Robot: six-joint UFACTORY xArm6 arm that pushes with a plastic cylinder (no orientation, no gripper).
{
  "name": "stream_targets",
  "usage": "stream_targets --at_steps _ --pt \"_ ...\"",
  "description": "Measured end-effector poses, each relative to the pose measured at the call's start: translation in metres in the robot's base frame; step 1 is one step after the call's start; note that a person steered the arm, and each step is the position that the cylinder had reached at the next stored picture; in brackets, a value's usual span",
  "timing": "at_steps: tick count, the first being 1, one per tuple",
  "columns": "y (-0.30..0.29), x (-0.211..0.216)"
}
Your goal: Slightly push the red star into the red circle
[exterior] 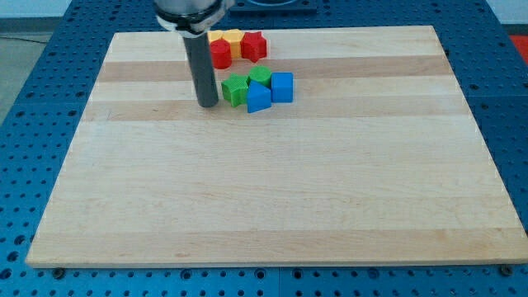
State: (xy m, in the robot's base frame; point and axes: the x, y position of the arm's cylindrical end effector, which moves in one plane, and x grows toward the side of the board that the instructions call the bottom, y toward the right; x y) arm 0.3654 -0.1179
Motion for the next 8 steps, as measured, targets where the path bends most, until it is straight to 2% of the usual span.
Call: stream_targets --at_steps 1,3,6,7,8 --pt "-0.008 -0.020" --pt "0.048 -0.077" --pt "0.113 -0.106" --pt "0.151 -0.113" --pt "0.169 -0.138"
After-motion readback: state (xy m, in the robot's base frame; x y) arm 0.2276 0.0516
